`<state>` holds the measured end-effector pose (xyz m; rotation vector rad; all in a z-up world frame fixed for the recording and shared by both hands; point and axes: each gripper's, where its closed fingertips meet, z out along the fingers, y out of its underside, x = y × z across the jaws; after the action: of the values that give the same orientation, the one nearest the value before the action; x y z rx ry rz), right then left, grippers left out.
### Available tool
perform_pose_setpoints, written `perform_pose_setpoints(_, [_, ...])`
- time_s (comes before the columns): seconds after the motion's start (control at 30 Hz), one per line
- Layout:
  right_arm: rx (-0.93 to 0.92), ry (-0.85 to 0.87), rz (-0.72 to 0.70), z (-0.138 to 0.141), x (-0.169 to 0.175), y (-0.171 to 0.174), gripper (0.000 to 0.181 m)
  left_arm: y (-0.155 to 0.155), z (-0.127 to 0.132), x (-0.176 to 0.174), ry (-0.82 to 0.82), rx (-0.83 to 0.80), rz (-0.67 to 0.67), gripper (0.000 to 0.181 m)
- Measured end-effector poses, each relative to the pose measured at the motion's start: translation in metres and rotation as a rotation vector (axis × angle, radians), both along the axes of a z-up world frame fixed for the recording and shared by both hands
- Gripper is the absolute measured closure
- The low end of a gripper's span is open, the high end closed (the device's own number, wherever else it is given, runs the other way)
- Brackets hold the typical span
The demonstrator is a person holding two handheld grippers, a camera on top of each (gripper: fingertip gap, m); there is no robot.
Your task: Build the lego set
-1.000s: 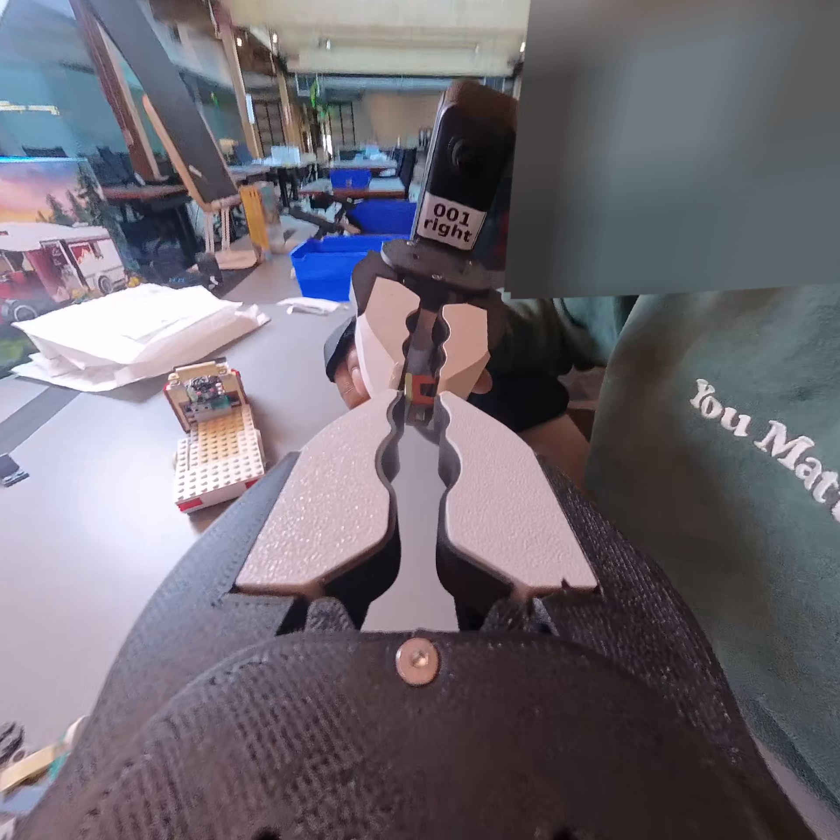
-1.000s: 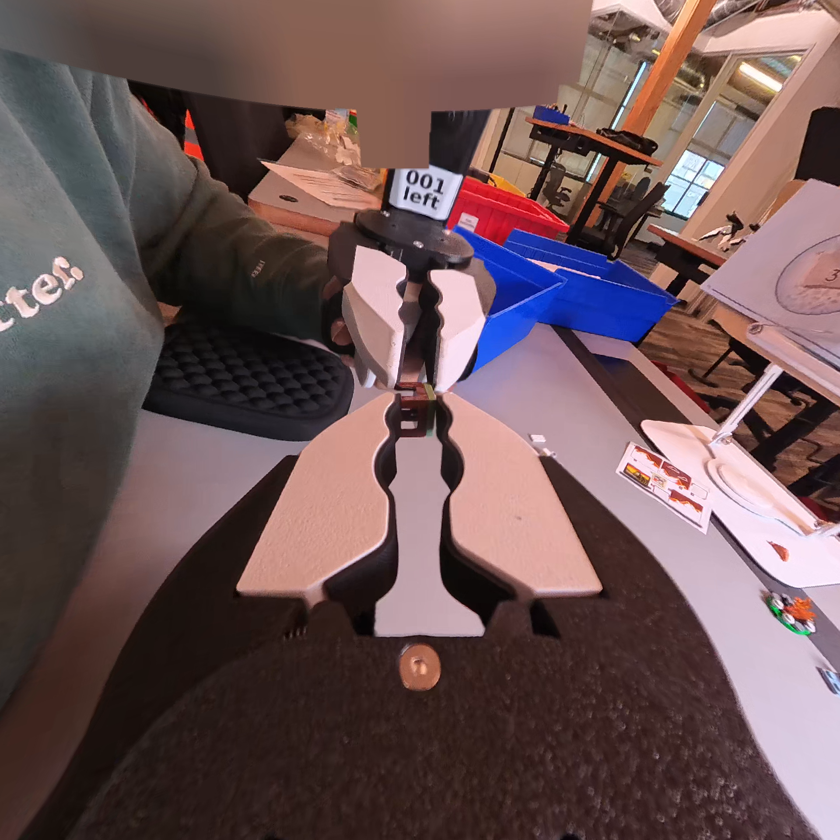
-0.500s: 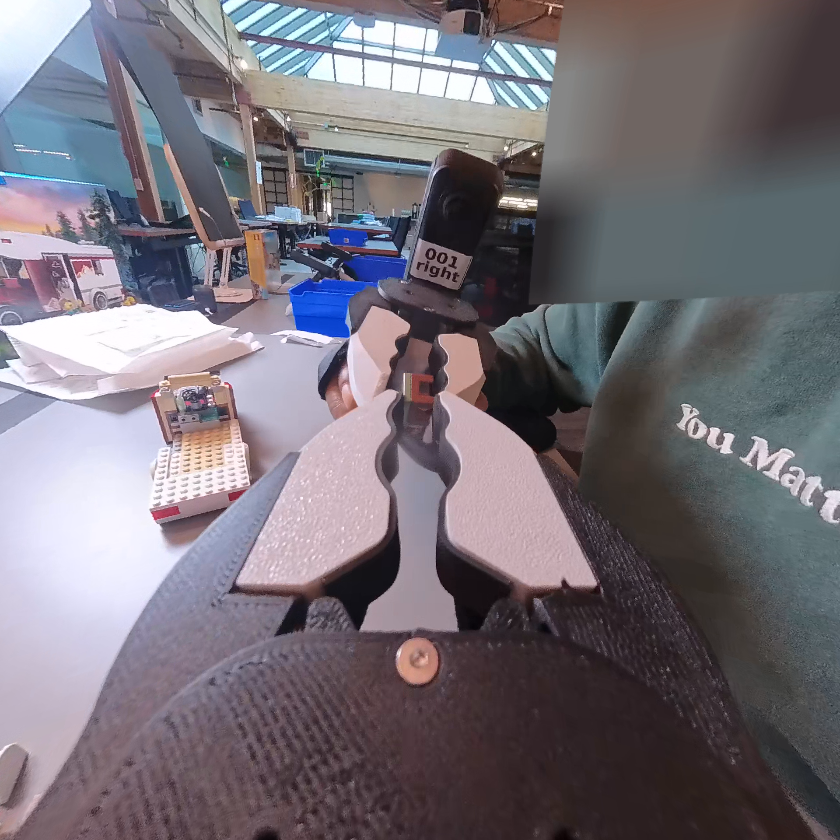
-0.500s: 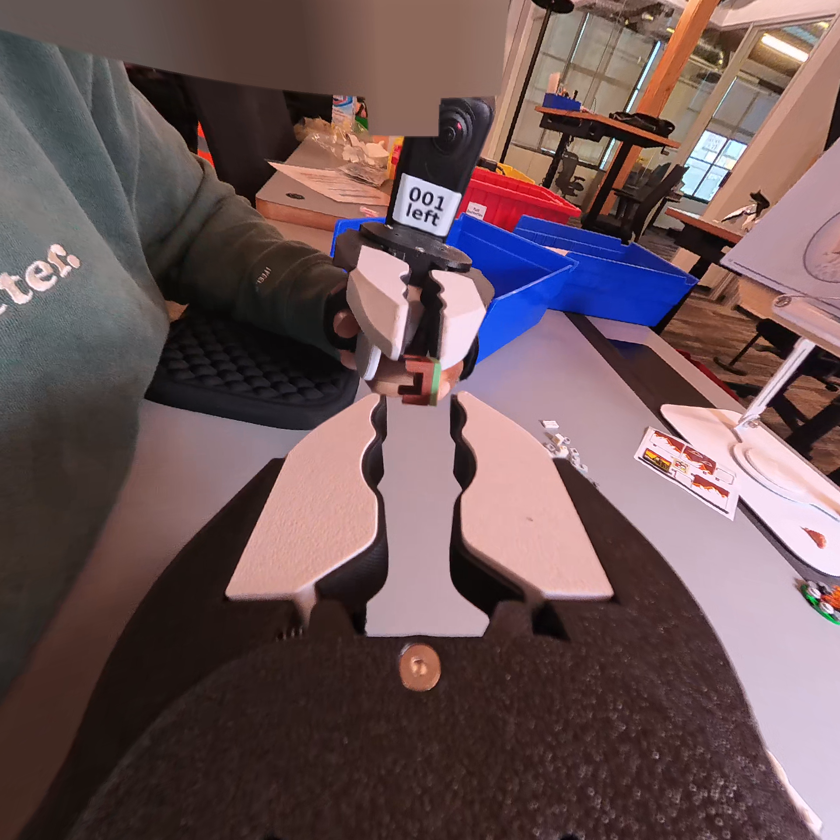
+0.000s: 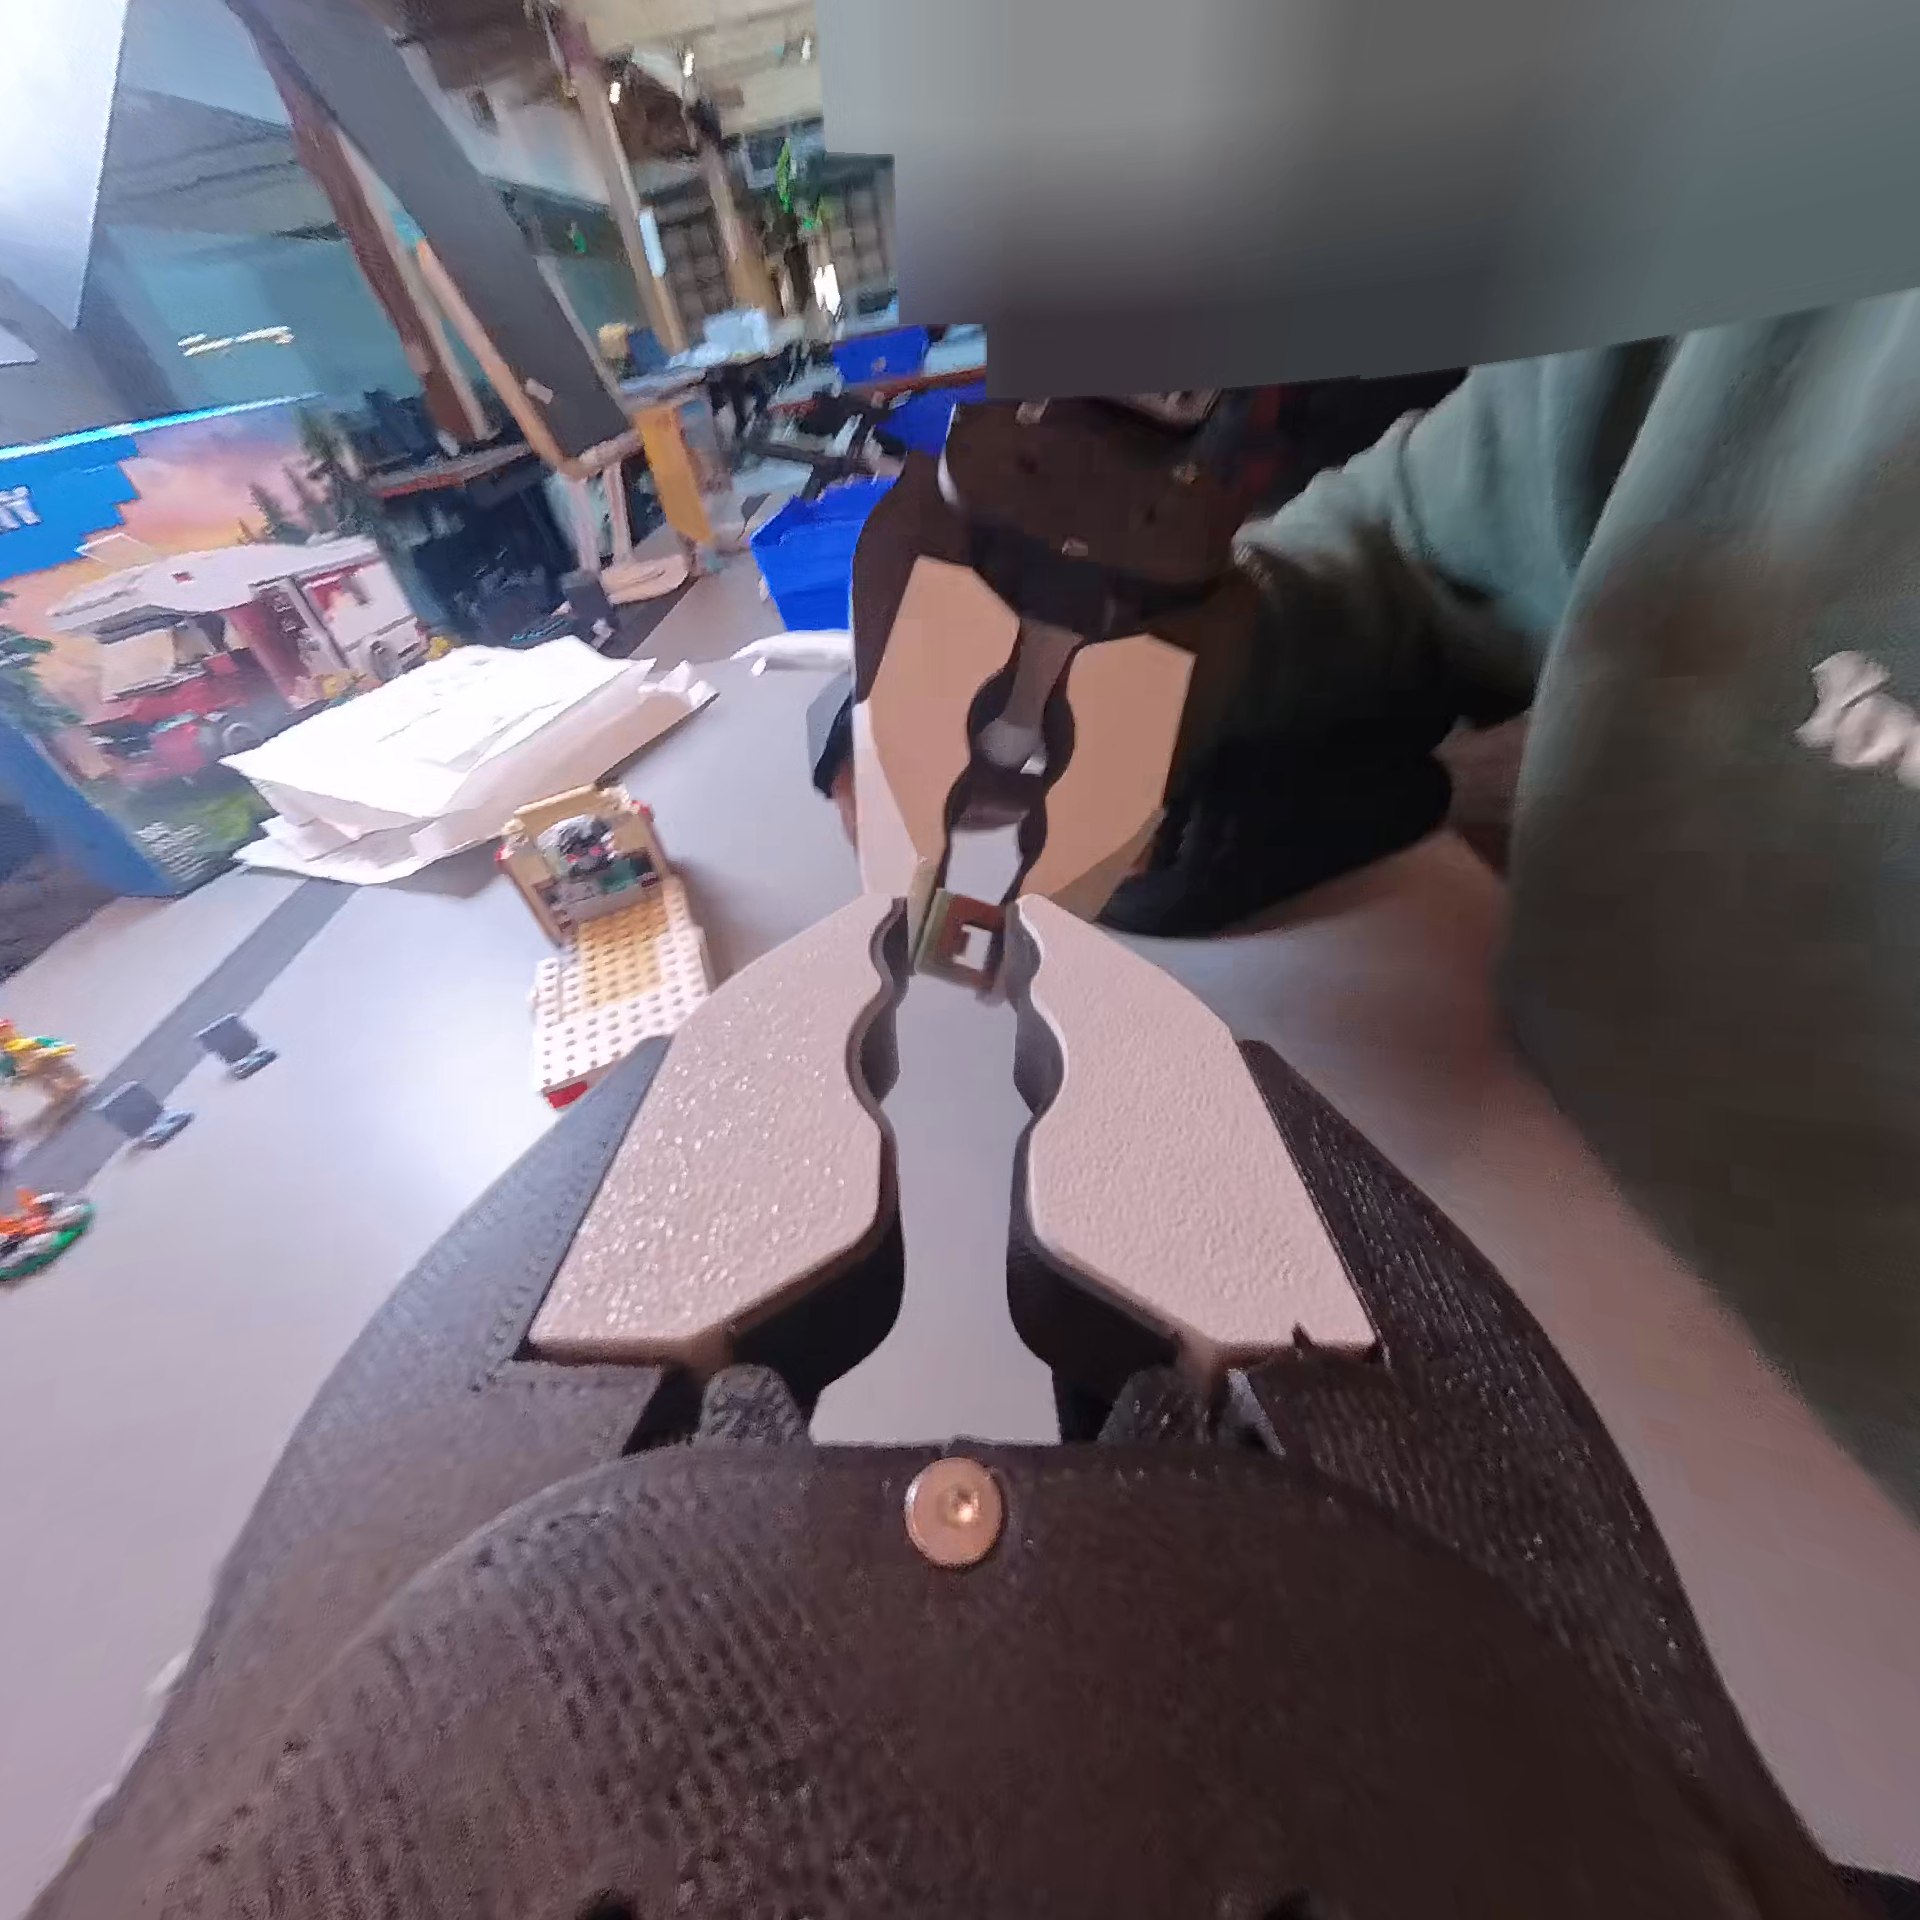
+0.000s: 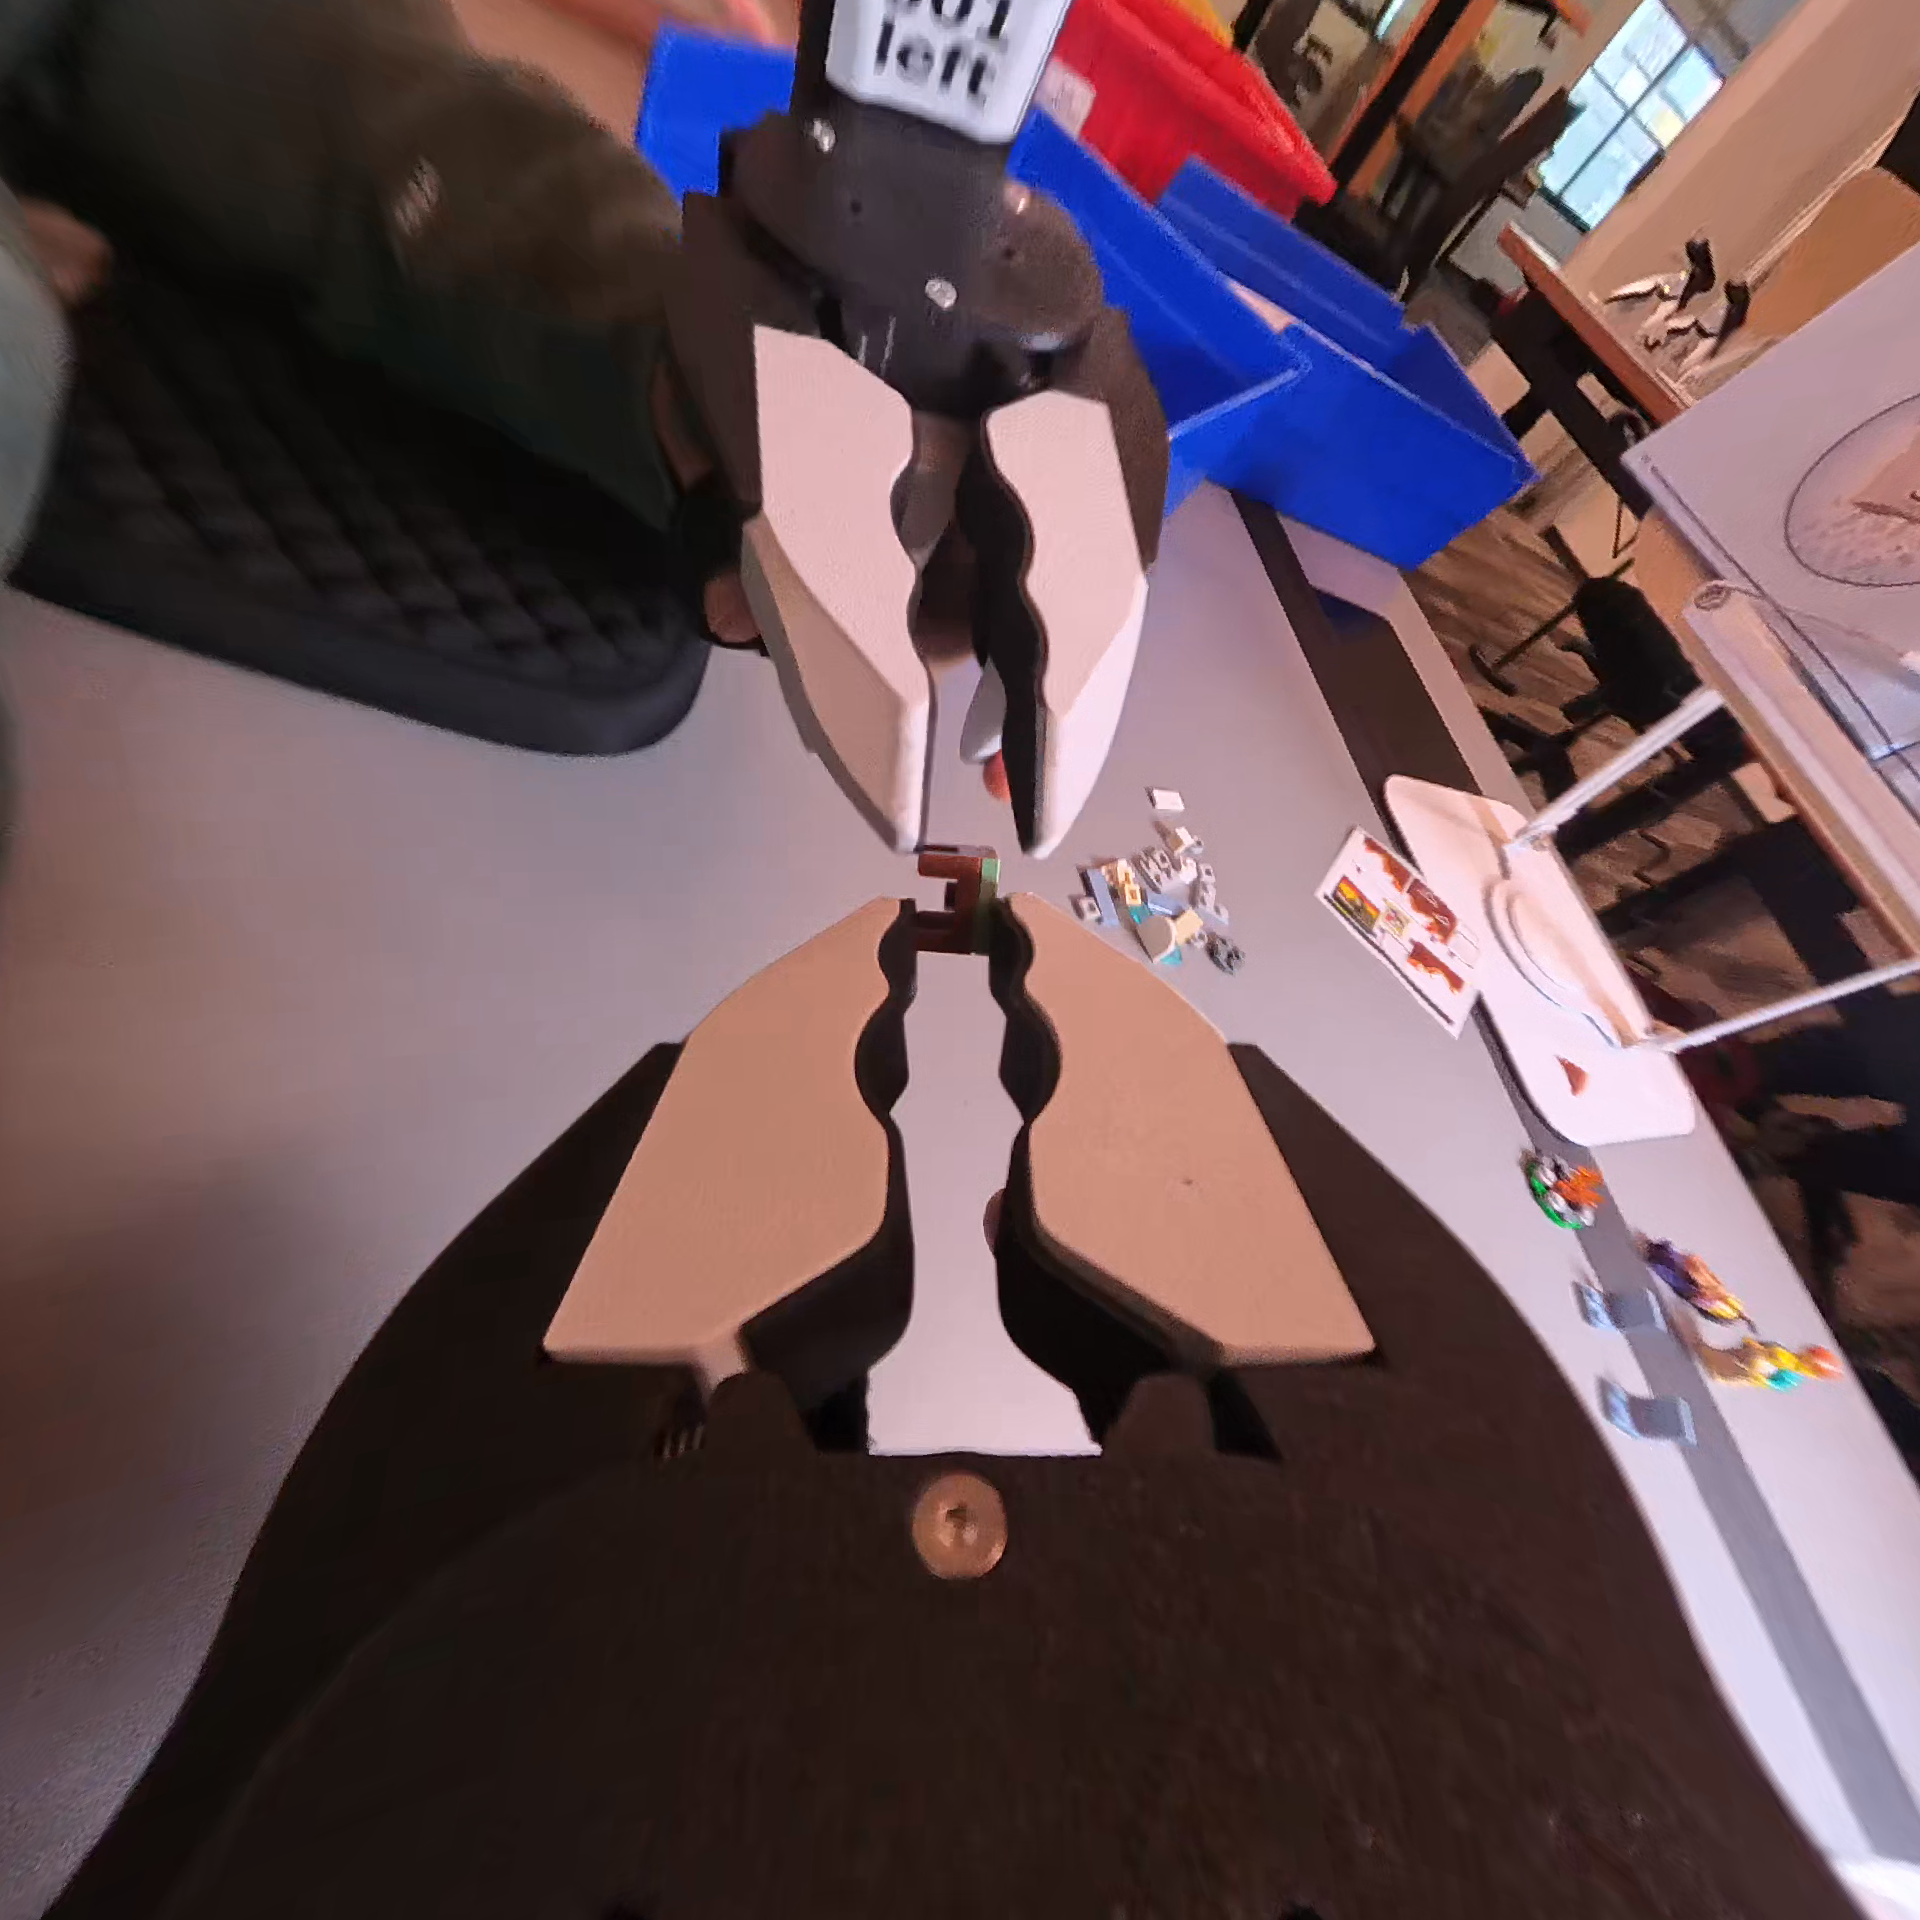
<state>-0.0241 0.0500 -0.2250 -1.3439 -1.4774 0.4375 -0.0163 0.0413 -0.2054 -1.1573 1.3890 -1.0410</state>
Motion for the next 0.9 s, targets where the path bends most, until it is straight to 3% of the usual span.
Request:
perform_pose_setpoints(0.17, [0.049, -0.092, -0.036, -0.011, 0.002, 0.003, 0.168, -0.001, -0.014, 0.001, 0.105, 0.153, 0.027, 0.181])
perform_pose_setpoints(0.3, [0.059, -0.101, -0.007, -0.011, 0.001, -0.003, 0.168, -0.001, -0.019, 0.0, 0.132, 0.149, 0.02, 0.161])
perform_pose_setpoints(0.57, [0.0, -0.107, 0.019, -0.019, 0.0, -0.004, 0.168, -0.001, -0.029, 0.001, 0.171, 0.146, 0.014, 0.169])
perform_pose_setpoints(0.67, [-0.03, -0.042, 0.038, -0.014, -0.001, -0.005, 0.167, 0.0, -0.025, 0.0, 0.114, 0.102, 0.008, 0.169])
perform_pose_setpoints(0.8, [-0.139, 0.119, 0.079, 0.0, -0.003, -0.007, 0.153, -0.002, -0.006, -0.006, -0.058, -0.077, -0.065, 0.169])
perform_pose_setpoints(0.9, [-0.214, 0.235, 0.101, 0.011, -0.007, -0.009, 0.155, -0.005, 0.008, -0.009, -0.18, -0.207, -0.133, 0.169])
